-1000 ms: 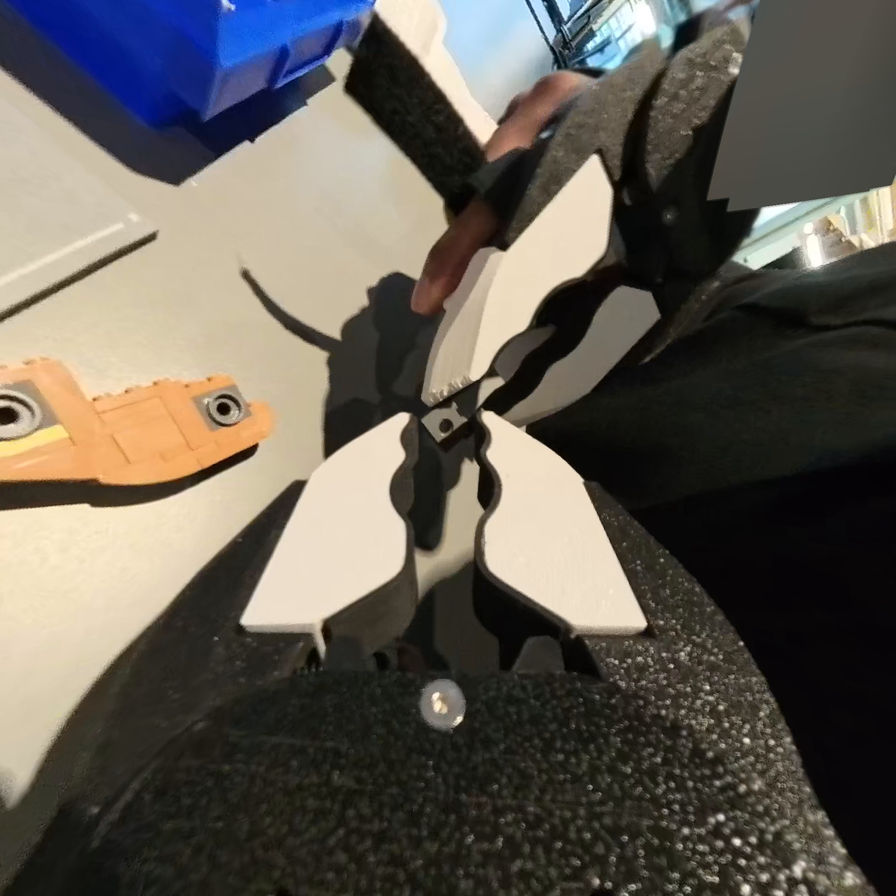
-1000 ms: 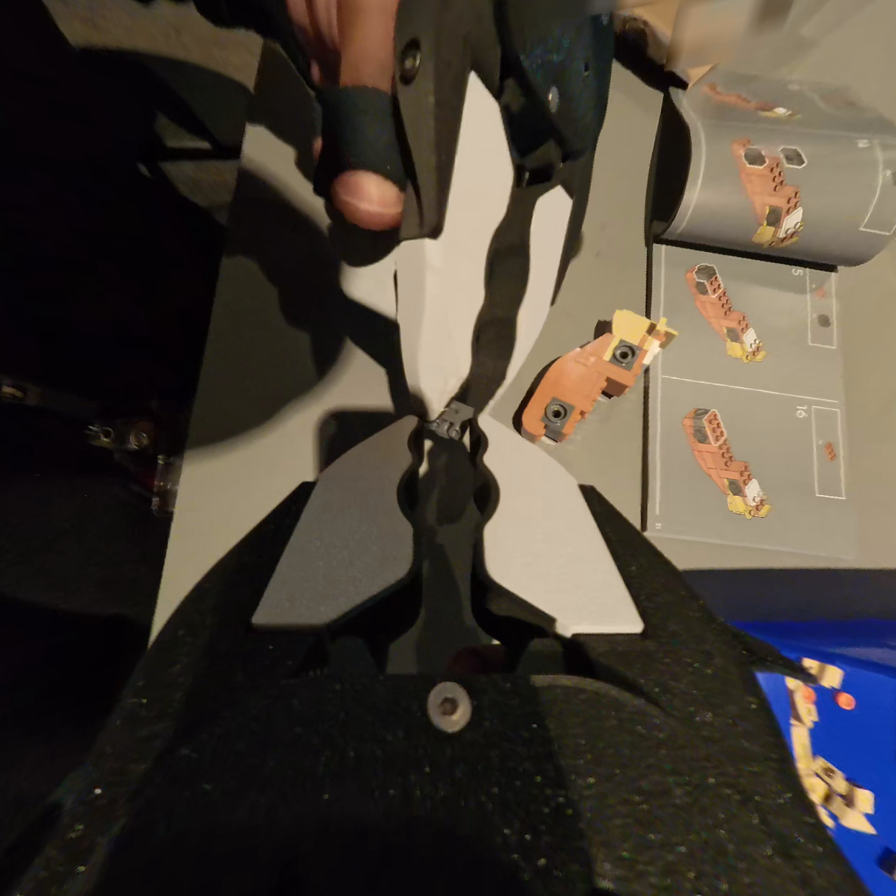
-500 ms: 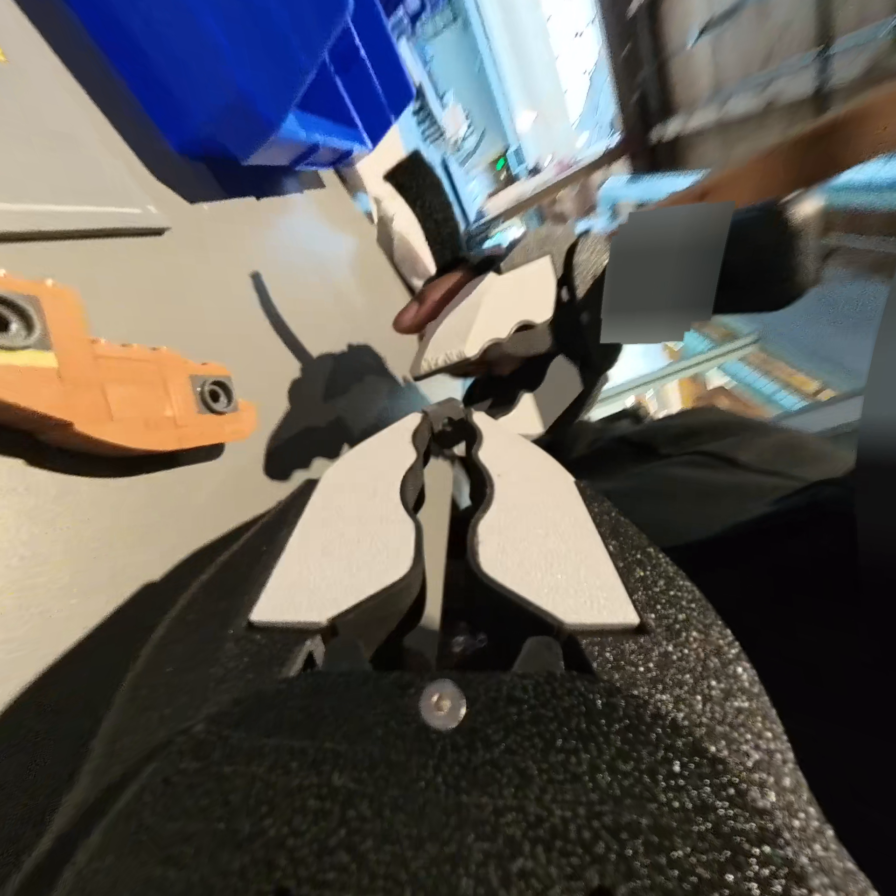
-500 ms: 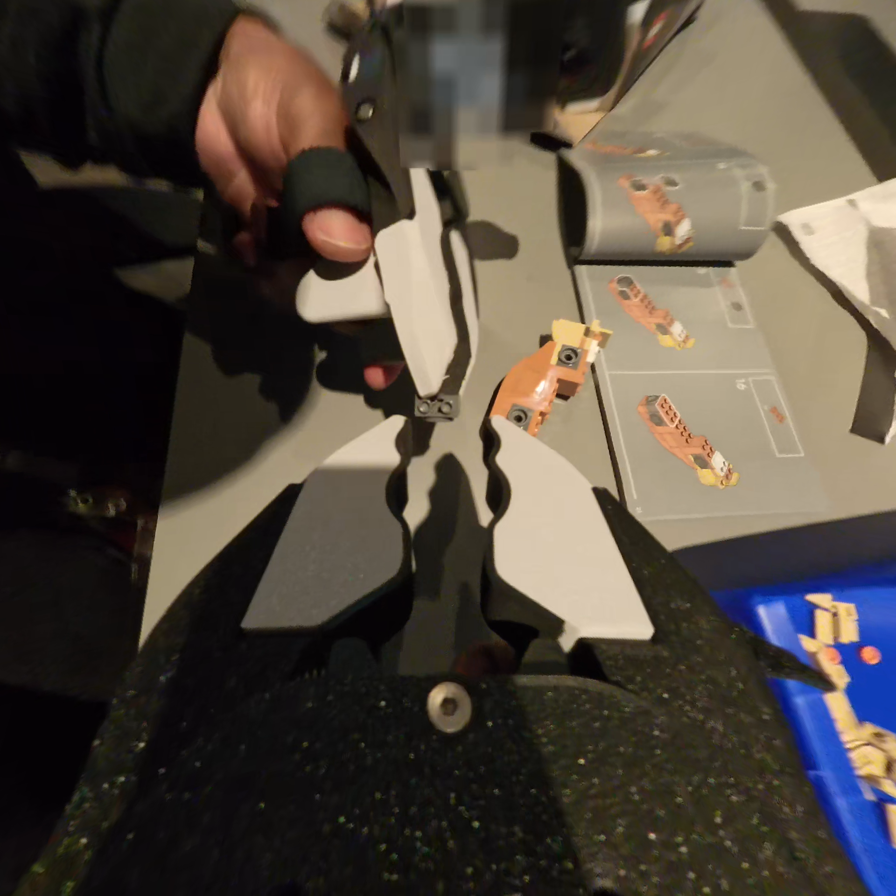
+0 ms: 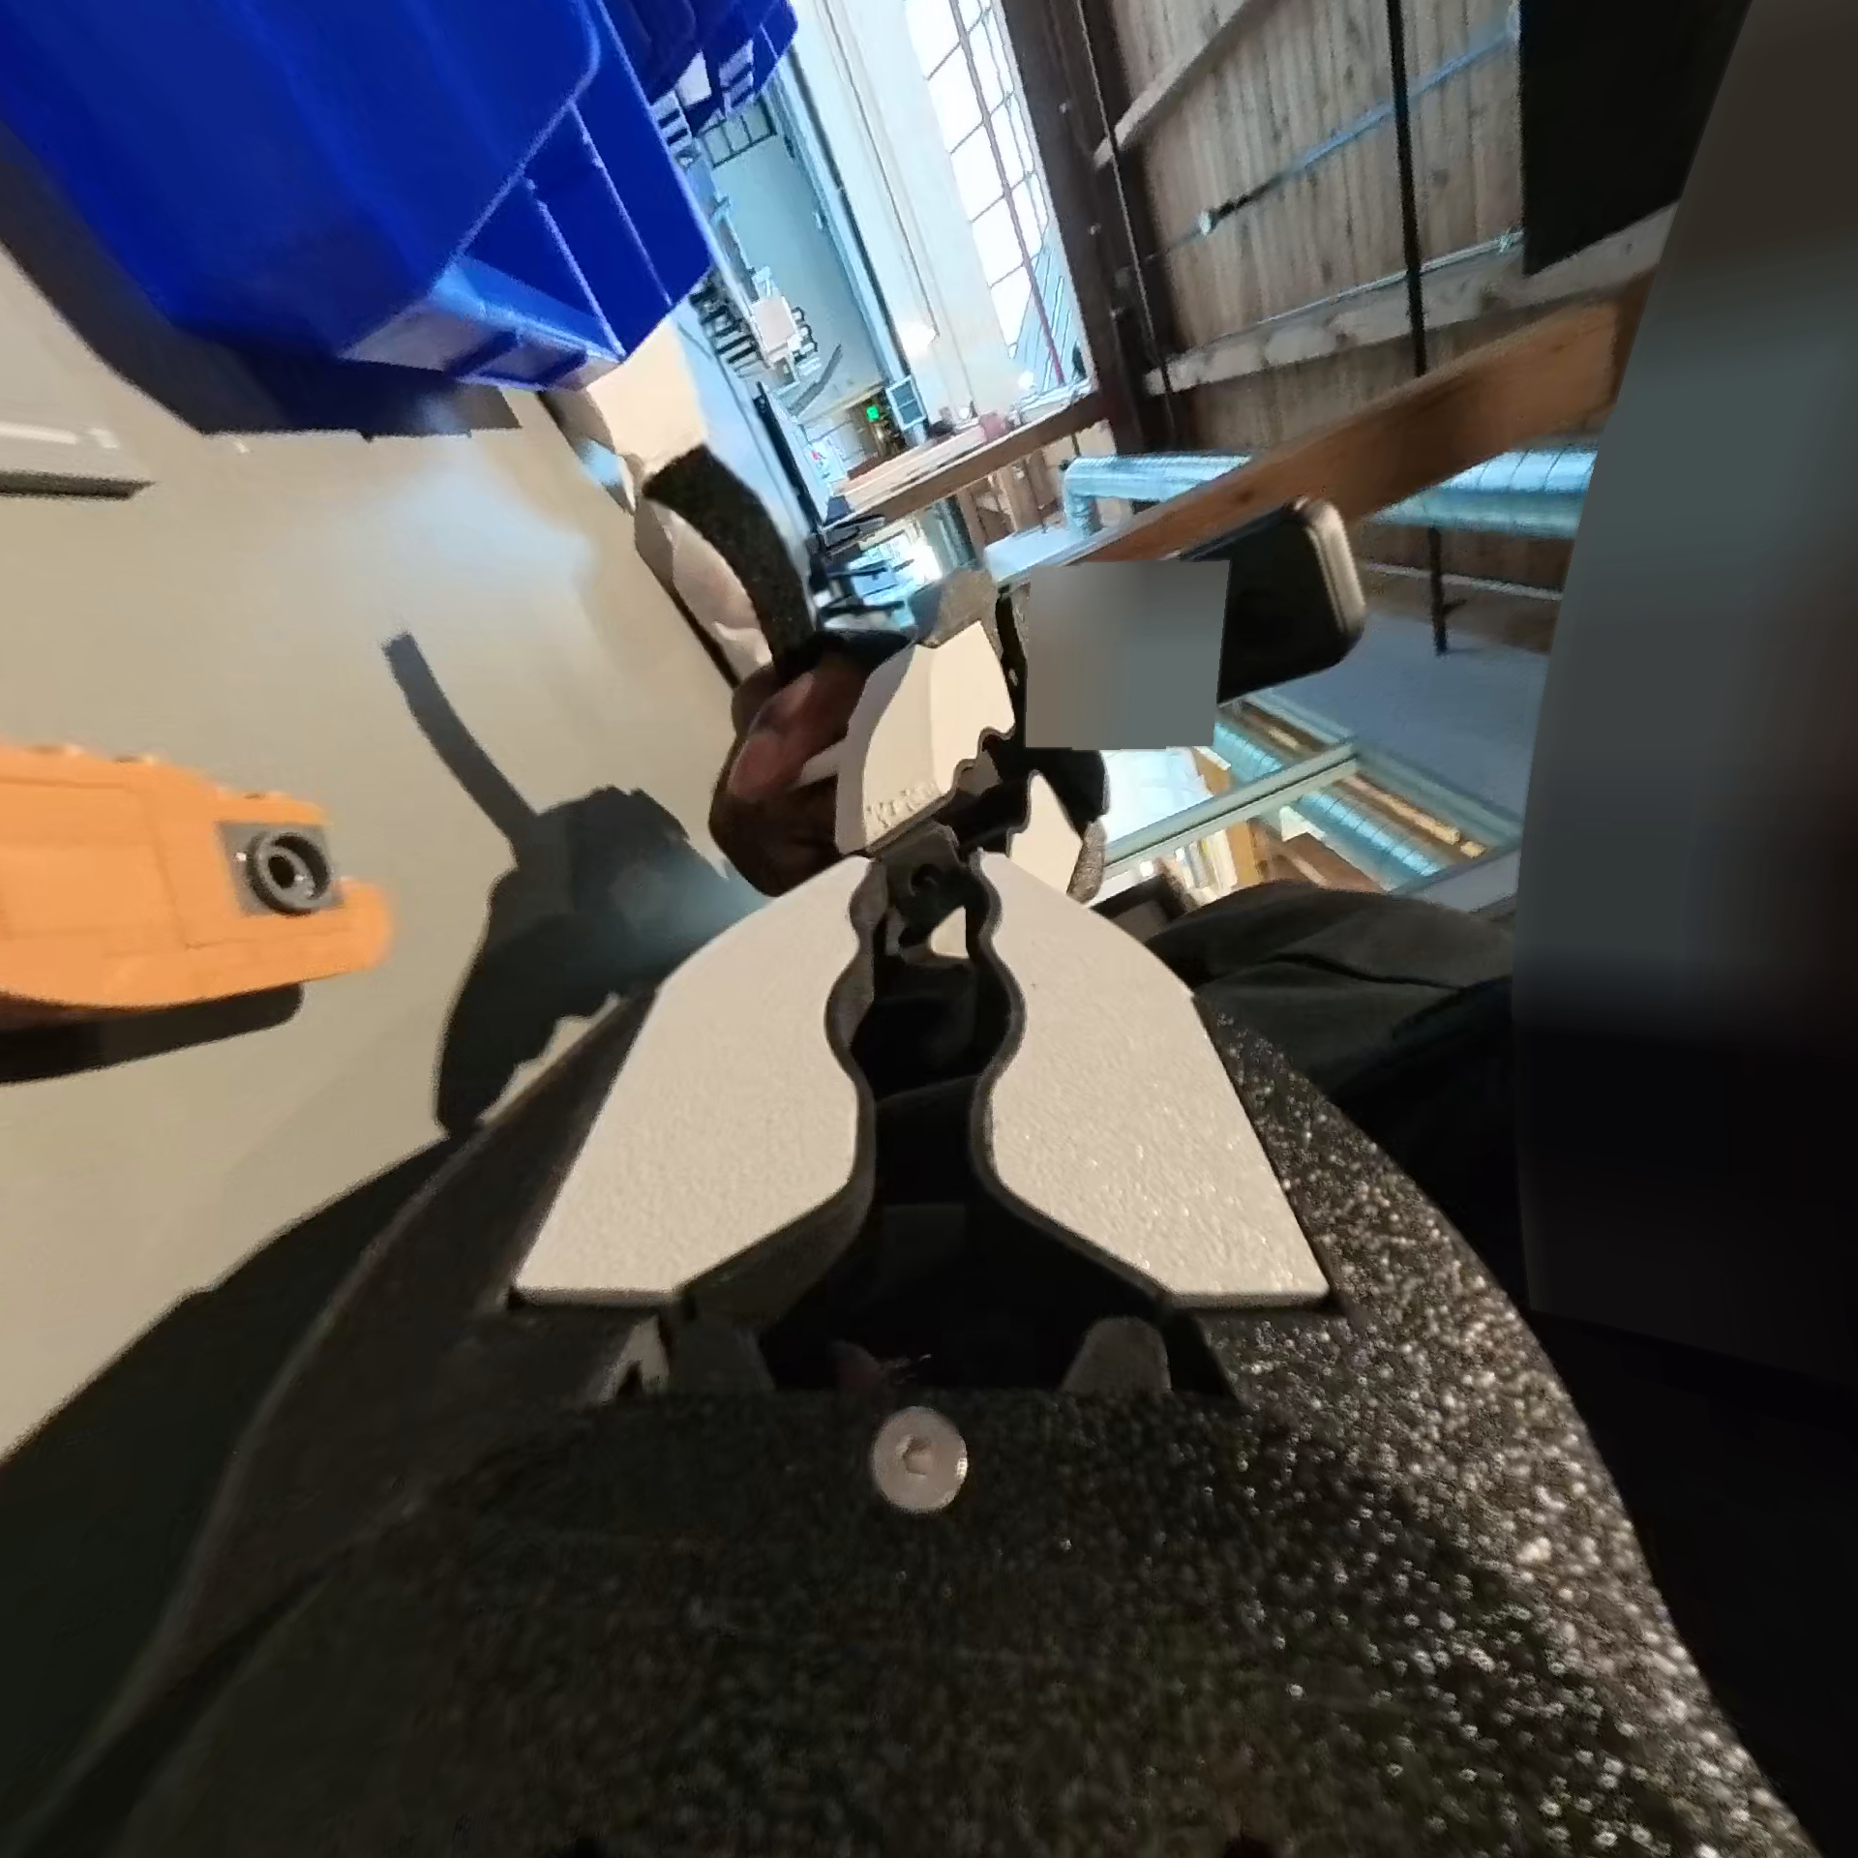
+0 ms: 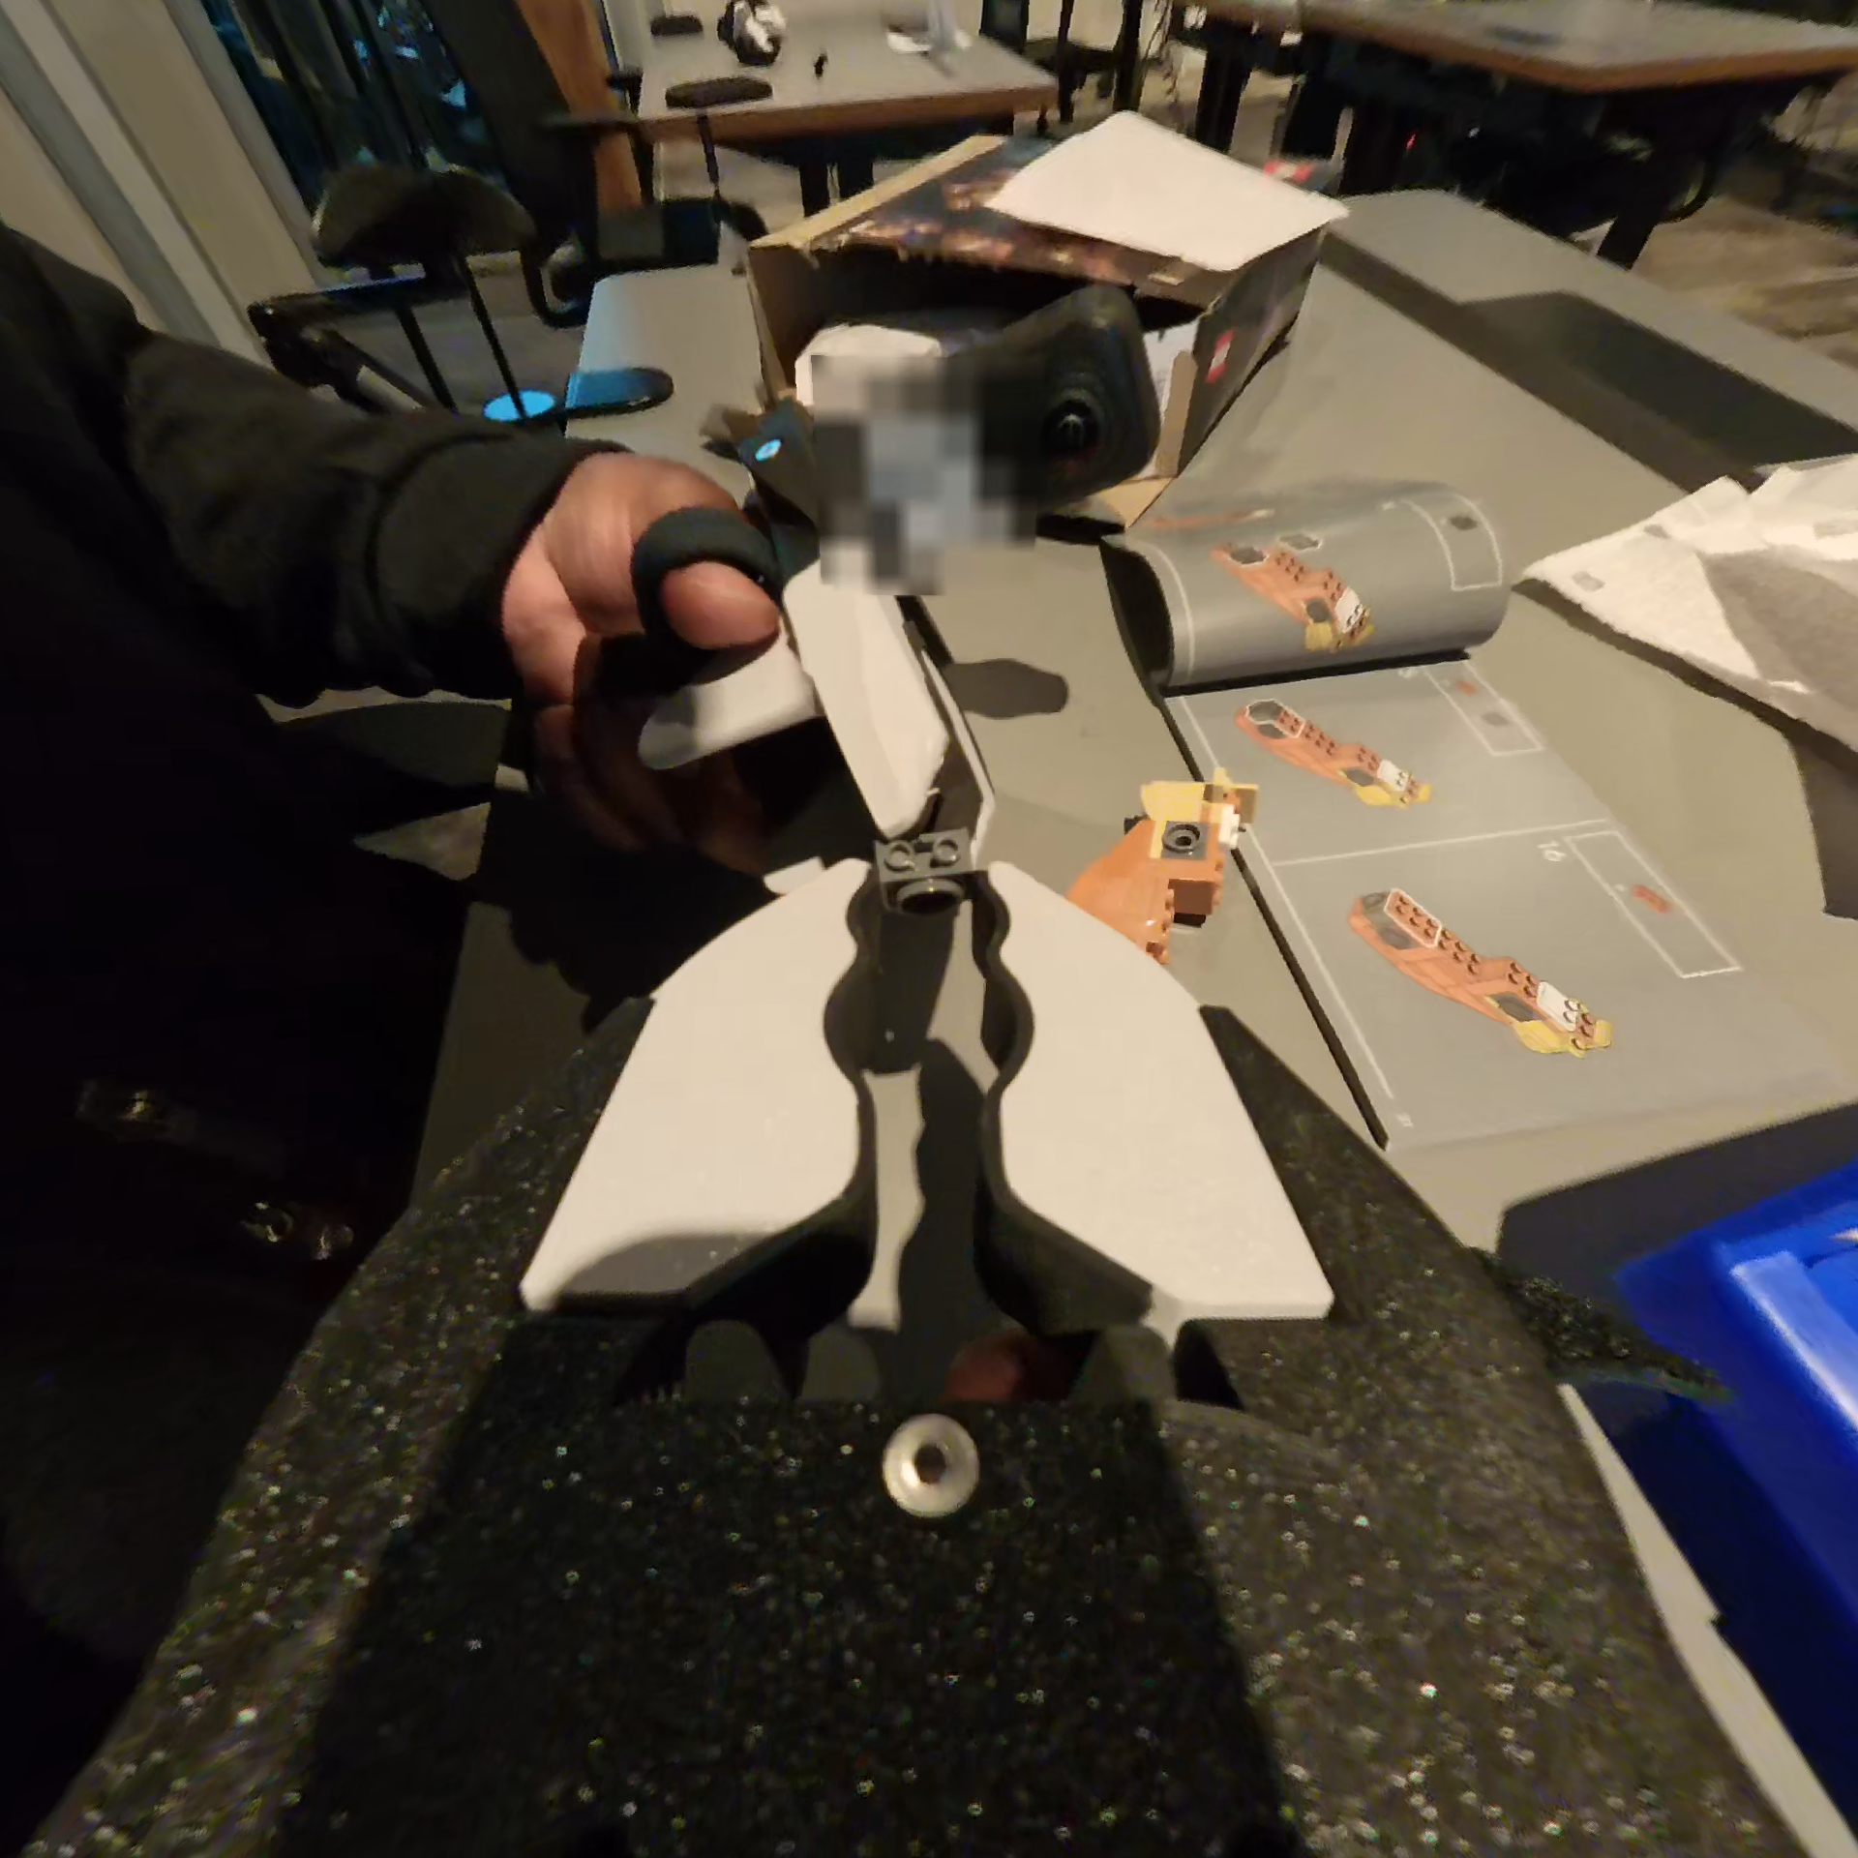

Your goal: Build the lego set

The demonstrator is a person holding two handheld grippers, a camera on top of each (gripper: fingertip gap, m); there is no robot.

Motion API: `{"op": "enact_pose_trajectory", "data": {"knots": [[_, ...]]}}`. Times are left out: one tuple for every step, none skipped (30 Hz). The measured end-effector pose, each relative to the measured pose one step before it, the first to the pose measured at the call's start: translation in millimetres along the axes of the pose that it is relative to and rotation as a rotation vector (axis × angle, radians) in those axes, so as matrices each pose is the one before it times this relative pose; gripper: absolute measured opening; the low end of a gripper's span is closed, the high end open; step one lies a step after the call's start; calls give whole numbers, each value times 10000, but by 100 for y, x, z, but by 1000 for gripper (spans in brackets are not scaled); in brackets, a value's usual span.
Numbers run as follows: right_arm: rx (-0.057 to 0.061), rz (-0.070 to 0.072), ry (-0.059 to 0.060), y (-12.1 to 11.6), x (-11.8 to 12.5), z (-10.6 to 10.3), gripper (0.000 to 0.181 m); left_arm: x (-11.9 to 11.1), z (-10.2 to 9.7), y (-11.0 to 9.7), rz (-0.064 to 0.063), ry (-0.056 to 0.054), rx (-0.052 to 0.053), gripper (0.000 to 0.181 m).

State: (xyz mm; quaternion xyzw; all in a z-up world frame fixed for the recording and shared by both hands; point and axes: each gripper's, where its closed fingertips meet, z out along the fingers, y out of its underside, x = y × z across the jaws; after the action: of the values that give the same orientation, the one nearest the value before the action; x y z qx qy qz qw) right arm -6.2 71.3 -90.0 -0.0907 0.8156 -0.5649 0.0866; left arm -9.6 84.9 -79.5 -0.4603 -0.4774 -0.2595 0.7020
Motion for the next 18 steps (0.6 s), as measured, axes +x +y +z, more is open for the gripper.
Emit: {"op": "enact_pose_trajectory", "data": {"knots": [[76, 93, 22, 30, 5, -41, 17, -7, 31, 42, 188, -67, -81, 15], [94, 133, 17, 18, 51, -78, 17, -34, 1, 10, 232, -116, -81, 16], [98, 164, 27, 4, 134, -134, 16, -113, -93, -95, 292, -202, -77, 21], [93, 157, 27, -3, 154, -211, 16, -146, -248, -214, 344, -241, -120, 24], [66, 122, 45, 18, 207, -266, 16, -233, -471, -340, 490, -320, -190, 26], [24, 85, 66, 68, 233, -288, 16, -453, -733, -511, 720, -489, -234, 29], [-23, 62, 64, 149, 236, -288, 16, -843, -981, -726, 858, -711, -243, 31], [-63, 41, 41, 205, 178, -250, 17, -1185, -1129, -846, 918, -864, -292, 34], [-73, 15, 39, 230, 154, -211, 17, -1350, -1122, -804, 987, -873, -401, 36], [-77, 3, 28, 232, 100, -151, 17, -1377, -962, -654, 1007, -787, -511, 36], [-82, 6, 0, 251, 47, -91, 17, -1230, -674, -373, 994, -620, -633, 36], [-68, 4, -3, 219, 22, -36, 17, -868, -322, -55, 949, -346, -742, 36], [-35, 4, 5, 179, 27, 12, 17, -471, 16, 208, 888, -104, -779, 37], [-19, 13, -14, 152, -10, 44, 17, -139, 362, 315, 828, 46, -754, 37], [-13, 17, -15, 142, -7, 80, 17, 54, 647, 305, 846, 100, -696, 35], [-2, 13, 18, 118, 27, 86, 17, 122, 845, 291, 900, 104, -649, 34], [1, 19, 5, 92, 6, 91, 17, 59, 969, 309, 910, 90, -628, 33], [1, 34, -39, 83, -53, 84, 17, 65, 947, 332, 854, 168, -592, 32]]}}
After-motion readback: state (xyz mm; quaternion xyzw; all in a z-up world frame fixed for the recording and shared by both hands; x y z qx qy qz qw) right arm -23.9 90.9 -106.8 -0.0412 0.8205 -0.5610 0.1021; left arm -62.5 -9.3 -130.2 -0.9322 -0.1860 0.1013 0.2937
